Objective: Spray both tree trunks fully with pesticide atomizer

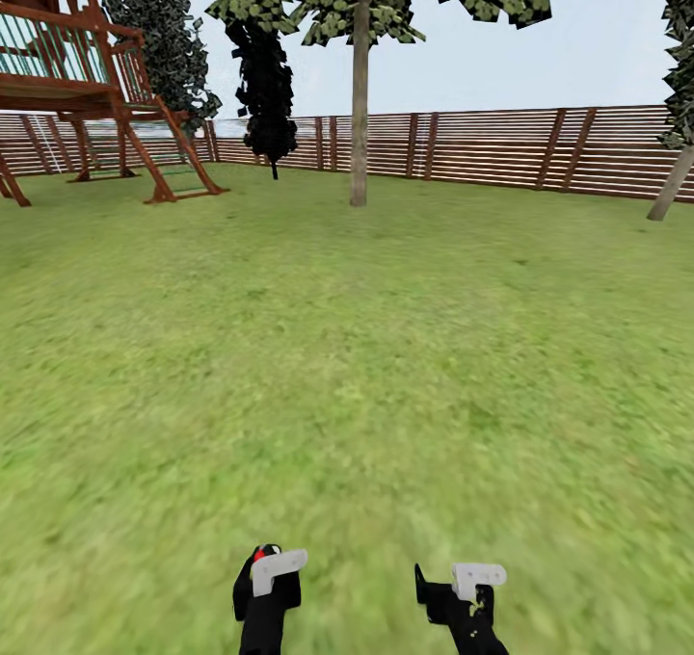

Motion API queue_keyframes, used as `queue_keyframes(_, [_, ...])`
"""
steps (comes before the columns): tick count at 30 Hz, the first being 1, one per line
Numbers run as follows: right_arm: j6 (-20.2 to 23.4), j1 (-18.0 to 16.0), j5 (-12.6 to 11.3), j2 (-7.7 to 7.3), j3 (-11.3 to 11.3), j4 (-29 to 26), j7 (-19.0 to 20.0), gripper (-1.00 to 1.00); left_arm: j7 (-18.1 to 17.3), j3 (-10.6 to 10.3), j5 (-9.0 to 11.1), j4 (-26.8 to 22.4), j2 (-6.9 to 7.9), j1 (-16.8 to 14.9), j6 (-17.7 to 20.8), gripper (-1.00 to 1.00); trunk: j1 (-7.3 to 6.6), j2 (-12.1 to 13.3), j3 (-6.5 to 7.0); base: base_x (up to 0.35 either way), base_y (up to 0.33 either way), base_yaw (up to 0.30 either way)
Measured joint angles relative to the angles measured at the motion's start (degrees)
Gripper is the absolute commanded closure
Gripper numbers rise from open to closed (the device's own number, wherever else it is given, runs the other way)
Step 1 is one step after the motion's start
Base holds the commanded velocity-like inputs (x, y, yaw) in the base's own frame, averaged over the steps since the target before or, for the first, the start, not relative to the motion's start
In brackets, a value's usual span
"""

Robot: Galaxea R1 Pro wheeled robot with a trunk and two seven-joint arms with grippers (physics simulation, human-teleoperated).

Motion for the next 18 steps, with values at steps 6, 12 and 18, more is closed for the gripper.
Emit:
queue_keyframes(6, [0.0,0.0,0.0,-0.02,0.0,0.0,0.0,-1.00,0.0,0.0,0.0,0.0,-0.05,0.0,0.0,1.00,0.00,0.0,0.00,0.335,0.000,0.000])
queue_keyframes(12, [0.0,0.0,0.0,0.00,0.0,0.0,0.0,-1.00,0.0,0.0,-0.1,0.0,-0.05,0.0,0.0,1.00,0.00,0.0,0.12,0.335,0.000,0.000])
queue_keyframes(18, [0.0,0.0,0.0,0.00,0.0,-0.1,0.0,-1.00,0.0,0.0,0.0,0.1,-0.05,0.0,0.0,1.00,0.00,0.0,0.22,0.335,0.000,0.000])
